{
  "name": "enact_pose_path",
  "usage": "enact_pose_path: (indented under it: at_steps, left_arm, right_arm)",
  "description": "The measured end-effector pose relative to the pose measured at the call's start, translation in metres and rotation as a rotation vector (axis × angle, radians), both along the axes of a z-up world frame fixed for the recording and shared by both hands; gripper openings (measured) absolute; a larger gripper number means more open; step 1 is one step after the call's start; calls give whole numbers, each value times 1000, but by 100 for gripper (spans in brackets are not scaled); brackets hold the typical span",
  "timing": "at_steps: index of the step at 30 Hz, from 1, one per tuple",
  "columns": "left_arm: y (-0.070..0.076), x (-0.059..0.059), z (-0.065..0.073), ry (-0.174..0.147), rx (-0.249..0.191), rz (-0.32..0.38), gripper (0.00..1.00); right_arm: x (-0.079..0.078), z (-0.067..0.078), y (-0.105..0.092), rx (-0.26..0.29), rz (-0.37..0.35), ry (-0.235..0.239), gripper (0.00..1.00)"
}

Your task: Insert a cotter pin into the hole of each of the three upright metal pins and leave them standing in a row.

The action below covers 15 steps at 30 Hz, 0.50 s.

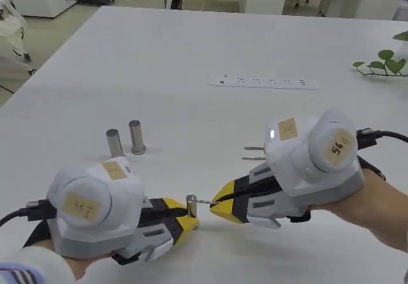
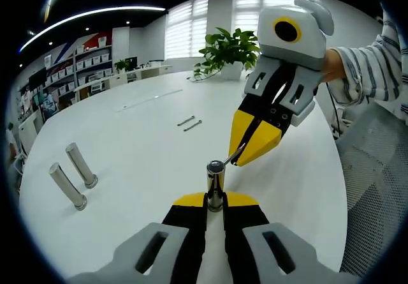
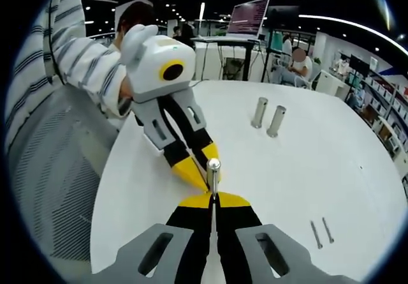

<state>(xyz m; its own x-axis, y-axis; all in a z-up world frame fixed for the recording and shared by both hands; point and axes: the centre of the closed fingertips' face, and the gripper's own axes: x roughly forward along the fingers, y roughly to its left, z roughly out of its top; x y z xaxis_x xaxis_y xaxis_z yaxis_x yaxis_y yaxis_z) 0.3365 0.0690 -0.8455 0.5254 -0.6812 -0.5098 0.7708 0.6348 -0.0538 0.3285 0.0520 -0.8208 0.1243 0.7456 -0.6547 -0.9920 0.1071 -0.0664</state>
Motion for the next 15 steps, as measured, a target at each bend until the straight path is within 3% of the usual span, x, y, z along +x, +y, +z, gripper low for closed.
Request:
enact_pose_path:
  at_steps: [15]
  left_arm:
    - [-1,0,0,4,29,-1,7]
  right_arm:
    - [0,-1,-3,-32,5,-14,2]
